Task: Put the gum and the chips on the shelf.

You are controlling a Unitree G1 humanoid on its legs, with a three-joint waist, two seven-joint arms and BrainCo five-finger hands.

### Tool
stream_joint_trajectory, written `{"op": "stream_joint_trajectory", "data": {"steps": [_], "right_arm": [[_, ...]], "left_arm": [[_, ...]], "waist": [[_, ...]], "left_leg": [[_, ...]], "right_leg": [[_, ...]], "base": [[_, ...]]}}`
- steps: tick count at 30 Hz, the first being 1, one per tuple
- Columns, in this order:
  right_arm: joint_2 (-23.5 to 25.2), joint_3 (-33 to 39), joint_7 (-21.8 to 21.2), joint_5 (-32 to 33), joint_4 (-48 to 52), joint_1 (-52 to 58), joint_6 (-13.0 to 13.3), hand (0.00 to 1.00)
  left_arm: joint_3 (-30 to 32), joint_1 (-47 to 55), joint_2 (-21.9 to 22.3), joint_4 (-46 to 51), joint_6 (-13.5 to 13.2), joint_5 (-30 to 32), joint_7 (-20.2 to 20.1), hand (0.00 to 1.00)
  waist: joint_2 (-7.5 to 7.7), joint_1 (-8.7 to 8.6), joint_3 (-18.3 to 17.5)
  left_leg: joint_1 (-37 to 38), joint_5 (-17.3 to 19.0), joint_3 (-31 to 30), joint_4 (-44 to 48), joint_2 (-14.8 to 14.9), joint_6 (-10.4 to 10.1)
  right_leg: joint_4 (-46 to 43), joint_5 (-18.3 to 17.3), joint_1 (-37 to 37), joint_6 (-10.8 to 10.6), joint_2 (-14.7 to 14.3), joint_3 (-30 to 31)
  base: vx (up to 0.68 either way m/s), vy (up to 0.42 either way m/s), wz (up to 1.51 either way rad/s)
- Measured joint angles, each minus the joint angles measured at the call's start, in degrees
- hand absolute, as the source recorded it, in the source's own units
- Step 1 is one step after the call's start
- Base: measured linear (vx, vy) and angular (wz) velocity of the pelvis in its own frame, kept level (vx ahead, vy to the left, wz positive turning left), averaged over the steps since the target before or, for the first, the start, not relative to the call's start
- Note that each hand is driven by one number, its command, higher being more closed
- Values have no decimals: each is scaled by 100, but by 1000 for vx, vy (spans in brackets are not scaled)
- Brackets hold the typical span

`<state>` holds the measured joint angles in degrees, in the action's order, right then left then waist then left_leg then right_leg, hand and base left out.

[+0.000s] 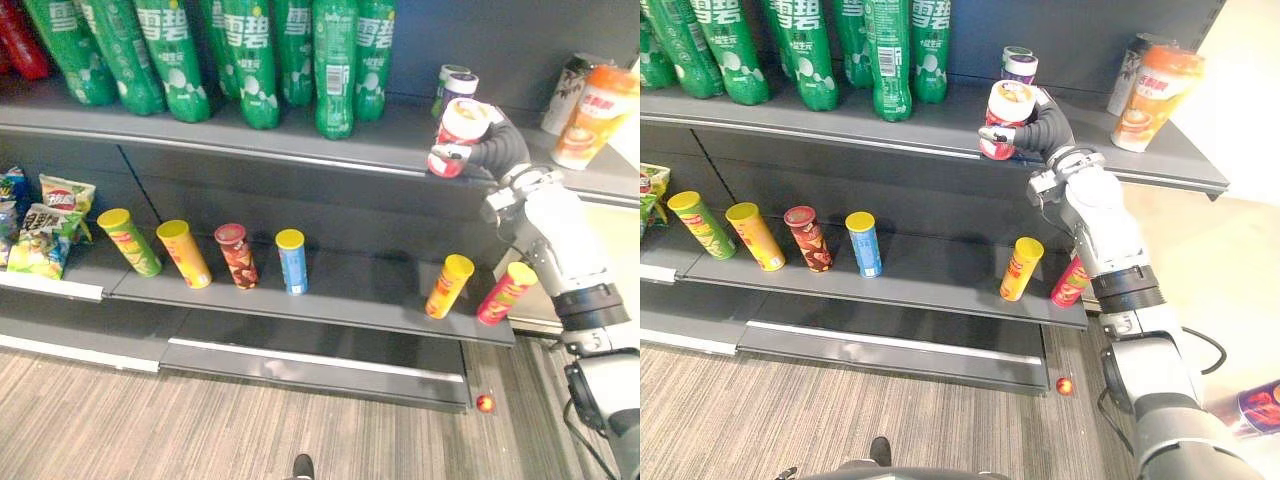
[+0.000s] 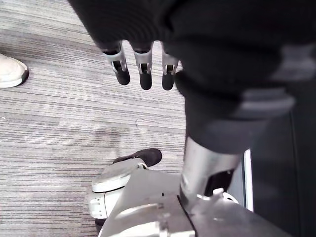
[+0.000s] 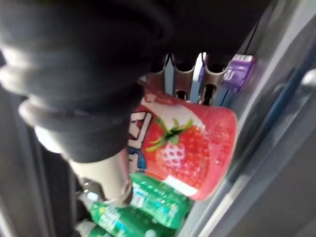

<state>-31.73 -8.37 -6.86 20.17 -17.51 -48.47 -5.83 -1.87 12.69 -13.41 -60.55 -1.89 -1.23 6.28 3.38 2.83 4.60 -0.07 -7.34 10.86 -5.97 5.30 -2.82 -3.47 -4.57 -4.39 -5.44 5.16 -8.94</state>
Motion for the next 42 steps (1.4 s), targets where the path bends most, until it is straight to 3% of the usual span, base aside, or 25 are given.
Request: {"op": "stream_joint_trajectory", "data": {"steps": [9, 16, 26, 42], "right_arm": [[-16, -2, 211, -11, -1002, -399, 59, 100], [-181, 30, 276, -205, -1501, -698, 258, 100], [-206, 65, 336, -240, -1737, -815, 456, 100], [-232, 125, 380, -277, -1766, -811, 539, 100]], "left_arm": [[11, 77, 99, 191, 50, 16, 3, 0], [9, 62, 175, 245, 50, 7, -1, 0], [1, 50, 193, 247, 1, -28, -1, 0], [0, 48, 183, 249, -10, -33, -6, 0]], "waist": [[-93, 49, 63], [-115, 60, 176], [-154, 46, 331], [-126, 20, 398]], "left_leg": [[5, 30, -181, 0, -164, 34], [29, 63, -226, -1, -282, 71], [132, 101, -222, -4, -322, 76], [147, 147, -182, -4, -424, 143]], "right_leg": [[67, -110, -110, -35, 130, -208], [46, -131, -197, -76, 242, -327], [40, -240, -286, -99, 284, -337], [30, -247, -285, -126, 393, -283]], "base": [[24, 22, 11], [52, 23, 9], [12, 0, 0], [0, 0, 0]]}}
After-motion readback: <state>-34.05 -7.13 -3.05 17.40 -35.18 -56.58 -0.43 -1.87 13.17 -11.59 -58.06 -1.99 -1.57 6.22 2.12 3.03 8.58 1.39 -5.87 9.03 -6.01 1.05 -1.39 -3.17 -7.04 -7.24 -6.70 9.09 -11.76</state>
